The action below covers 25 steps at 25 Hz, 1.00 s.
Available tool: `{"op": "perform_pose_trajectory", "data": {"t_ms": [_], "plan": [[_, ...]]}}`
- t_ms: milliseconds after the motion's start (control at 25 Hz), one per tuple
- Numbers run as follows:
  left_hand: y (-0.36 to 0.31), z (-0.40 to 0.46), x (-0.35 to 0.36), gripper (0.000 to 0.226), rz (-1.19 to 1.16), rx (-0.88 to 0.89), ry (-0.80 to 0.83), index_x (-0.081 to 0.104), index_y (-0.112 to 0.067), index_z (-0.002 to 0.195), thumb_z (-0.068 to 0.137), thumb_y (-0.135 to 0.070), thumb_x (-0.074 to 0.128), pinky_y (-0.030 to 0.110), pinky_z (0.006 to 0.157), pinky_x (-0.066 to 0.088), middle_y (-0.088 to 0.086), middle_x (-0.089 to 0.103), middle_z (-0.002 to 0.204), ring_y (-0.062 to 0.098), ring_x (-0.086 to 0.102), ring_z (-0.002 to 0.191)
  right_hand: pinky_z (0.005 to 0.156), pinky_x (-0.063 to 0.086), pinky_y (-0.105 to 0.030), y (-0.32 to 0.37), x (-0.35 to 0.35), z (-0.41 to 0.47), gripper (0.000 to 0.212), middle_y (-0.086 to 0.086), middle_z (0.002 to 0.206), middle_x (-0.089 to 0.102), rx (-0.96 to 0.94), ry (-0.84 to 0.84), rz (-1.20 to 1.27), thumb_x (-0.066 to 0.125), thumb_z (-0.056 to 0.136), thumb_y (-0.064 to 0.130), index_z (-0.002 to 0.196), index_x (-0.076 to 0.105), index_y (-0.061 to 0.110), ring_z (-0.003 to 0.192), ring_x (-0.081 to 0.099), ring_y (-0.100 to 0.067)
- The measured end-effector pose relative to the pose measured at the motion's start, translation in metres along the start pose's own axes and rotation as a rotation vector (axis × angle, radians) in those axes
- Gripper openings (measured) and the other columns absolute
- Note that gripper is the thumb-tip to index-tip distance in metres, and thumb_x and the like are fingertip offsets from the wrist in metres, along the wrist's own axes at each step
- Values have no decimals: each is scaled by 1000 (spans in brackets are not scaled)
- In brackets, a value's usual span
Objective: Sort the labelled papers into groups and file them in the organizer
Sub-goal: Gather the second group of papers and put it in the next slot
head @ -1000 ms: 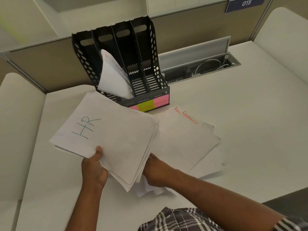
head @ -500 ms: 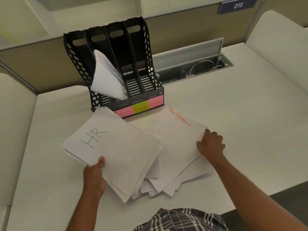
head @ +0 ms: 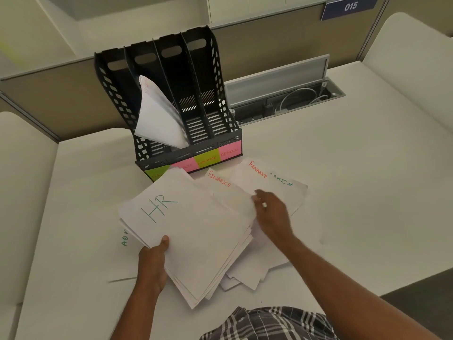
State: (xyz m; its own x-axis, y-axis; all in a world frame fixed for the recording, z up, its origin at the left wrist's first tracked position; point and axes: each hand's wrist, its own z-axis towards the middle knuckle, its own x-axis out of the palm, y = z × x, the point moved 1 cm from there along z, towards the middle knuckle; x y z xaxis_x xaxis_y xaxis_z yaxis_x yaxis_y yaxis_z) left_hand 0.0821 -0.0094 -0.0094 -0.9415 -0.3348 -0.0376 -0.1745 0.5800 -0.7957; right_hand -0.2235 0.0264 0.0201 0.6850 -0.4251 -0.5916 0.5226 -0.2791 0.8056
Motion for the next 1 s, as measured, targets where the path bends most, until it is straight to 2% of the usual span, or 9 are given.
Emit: {"op": "perform_pose_trajectory", "data": {"t_ms": [80,200,400,480,560,640,720,880,1000], "plan": [[-1,2,-3,28,-11,1,-18,65,-4,119,91,-10,68,30,73,51,11,70,107,21,66,81,100,42,-42,-22,-19,19,37,-19,129,61,142,-112,-196,57,97,17,131,58,3,120,54,-38],[-2,7,-8,27,-14,-17,-37,66,-4,118,92,-10,67,32,74,52,9,70,103,22,65,79,96,44,-44,-49,-43,43,47,-19,133,54,350,73,-439,60,90,21,135,53,8,122,48,-40],[-1,9,-2,33,10,-19,-56,64,-1,123,92,-11,67,48,95,50,14,67,116,29,62,95,91,45,-30,-46,-45,52,44,-8,134,63,359,119,-326,62,88,20,132,59,16,117,60,-30],[0,9,-2,34,3,-16,-58,63,0,124,92,-10,67,52,100,48,15,66,117,29,61,98,88,46,-31,-29,-39,41,35,-8,125,68,238,34,-284,63,89,20,124,64,16,110,64,-30],[2,9,-4,34,-9,-22,-61,63,1,124,92,-10,67,53,99,48,16,66,118,30,61,99,82,52,-33,-5,-28,18,22,-8,107,73,-29,-60,-123,66,90,18,111,69,12,94,67,-29],[3,9,-6,33,-26,-39,-55,64,-1,123,92,-11,67,50,97,49,15,67,116,31,62,98,70,55,-34,17,-13,-14,11,-5,93,72,-374,-45,-5,68,90,14,100,72,11,79,67,-23],[4,9,-7,26,-42,-55,-43,66,-6,117,92,-12,67,50,93,51,14,68,113,32,63,96,69,55,-30,27,0,-43,9,-2,93,73,-615,35,23,69,89,10,97,73,11,82,67,-20],[4,8,-8,5,-55,-67,-32,70,-15,96,91,-14,69,44,78,55,9,71,99,29,65,85,75,55,-25,28,14,-65,12,-4,102,73,-758,93,6,69,90,11,101,74,10,91,68,-20],[5,6,-6,17,-44,-37,-20,68,-12,108,91,-11,68,51,90,52,12,70,110,31,65,94,79,57,-30,25,5,-52,16,-7,101,74,-665,-24,78,71,86,0,100,77,6,90,70,-22]]}}
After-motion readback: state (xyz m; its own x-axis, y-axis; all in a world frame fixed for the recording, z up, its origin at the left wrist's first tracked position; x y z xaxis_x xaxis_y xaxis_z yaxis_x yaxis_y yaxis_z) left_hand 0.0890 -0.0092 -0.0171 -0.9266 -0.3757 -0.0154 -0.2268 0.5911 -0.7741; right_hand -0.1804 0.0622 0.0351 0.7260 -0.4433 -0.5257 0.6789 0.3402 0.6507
